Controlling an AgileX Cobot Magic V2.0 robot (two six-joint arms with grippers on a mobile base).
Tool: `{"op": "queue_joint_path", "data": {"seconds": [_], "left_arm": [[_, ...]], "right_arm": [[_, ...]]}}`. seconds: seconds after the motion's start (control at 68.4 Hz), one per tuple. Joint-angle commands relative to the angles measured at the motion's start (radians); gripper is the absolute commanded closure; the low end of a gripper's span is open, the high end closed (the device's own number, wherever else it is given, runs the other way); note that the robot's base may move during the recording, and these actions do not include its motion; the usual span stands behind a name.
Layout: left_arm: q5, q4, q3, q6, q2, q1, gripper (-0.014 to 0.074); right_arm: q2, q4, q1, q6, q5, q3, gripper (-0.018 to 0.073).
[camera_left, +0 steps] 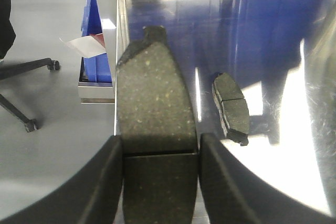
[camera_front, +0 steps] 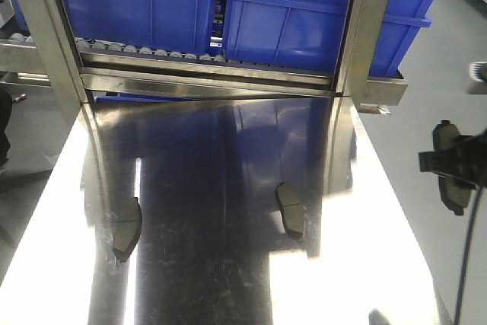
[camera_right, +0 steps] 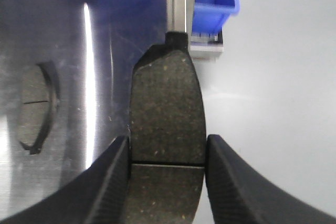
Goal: Move and align brake pads A on conveyor
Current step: 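Close the right gripper on the brake pad and lift it, then turn the base away from the steel table holding both pads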
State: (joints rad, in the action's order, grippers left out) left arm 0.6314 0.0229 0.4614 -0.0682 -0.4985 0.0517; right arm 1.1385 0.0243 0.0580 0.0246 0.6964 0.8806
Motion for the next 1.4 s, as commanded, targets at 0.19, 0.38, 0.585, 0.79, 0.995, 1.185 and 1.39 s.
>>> {"op": "queue_joint_path", "data": {"seconds": [0.19,0.38,0.585,0.79,0.995,1.185,1.39], "left_arm": [[-0.086,0.007,0.031,-0.004,0.000,0.006,0.0603],[-0.086,0.007,0.031,-0.004,0.000,0.006,0.0603],[-0.086,0.007,0.031,-0.004,0.000,0.006,0.0603],[-0.086,0.007,0.031,-0.004,0.000,0.006,0.0603],[-0.086,0.007,0.031,-0.004,0.000,0.006,0.0603],[-0.086,0.007,0.031,-0.004,0.000,0.006,0.0603],[-0.086,0.007,0.031,-0.004,0.000,0.006,0.0603]], "right_arm": [[-0.319,0.008,-0.005,-0.001,-0.216,-0.226,0.0565],[-0.505,0.008,-0.005,-0.025,-0.251,-0.354,0.0565],[-0.628,0.008,-0.005,-0.025,-0.306,-0.427,0.0565],[-0.638,-0.004,-0.005,-0.025,-0.306,-0.429,0.0565],[-0.638,-0.004,-0.005,-0.025,-0.305,-0.429,0.0565],[-0.638,-0.004,-0.005,-0.025,-0.305,-0.429,0.0565],[-0.638,-0.004,-0.005,-0.025,-0.304,-0.429,0.0565]]}}
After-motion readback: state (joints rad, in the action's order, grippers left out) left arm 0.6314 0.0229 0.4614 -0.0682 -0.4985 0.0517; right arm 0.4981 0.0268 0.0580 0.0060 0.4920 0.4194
